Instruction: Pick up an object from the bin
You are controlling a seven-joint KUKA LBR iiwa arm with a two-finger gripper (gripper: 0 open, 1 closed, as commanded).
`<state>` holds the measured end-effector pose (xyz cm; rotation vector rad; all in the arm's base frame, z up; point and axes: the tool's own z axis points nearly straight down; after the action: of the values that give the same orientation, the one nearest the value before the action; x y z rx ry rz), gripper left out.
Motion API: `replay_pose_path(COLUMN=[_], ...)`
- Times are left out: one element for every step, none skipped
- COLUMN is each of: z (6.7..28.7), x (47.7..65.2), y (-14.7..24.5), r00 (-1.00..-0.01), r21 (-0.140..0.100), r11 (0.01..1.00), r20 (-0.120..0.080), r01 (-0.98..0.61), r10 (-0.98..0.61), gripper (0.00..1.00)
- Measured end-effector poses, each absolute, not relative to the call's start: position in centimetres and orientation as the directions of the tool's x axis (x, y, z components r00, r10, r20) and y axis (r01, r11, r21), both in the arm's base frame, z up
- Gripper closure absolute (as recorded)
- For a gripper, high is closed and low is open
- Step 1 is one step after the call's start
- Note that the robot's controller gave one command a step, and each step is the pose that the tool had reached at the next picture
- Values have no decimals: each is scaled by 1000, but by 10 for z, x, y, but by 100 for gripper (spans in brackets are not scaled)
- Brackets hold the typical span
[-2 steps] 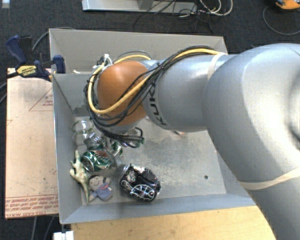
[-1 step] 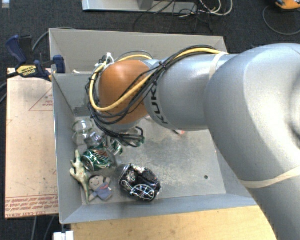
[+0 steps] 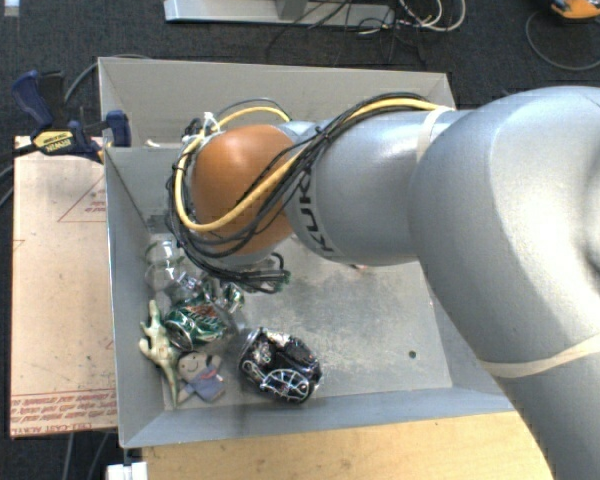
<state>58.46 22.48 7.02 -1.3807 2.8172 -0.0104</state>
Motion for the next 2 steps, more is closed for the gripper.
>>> replay_pose_path(z=[70, 70], x=[585, 600], y=[225, 236], r00=[-612, -440], r21=[-8, -9], r11=[612, 440], r20=[-1, 2], r01=[-791, -898], r10=[-791, -898], gripper=[100, 100])
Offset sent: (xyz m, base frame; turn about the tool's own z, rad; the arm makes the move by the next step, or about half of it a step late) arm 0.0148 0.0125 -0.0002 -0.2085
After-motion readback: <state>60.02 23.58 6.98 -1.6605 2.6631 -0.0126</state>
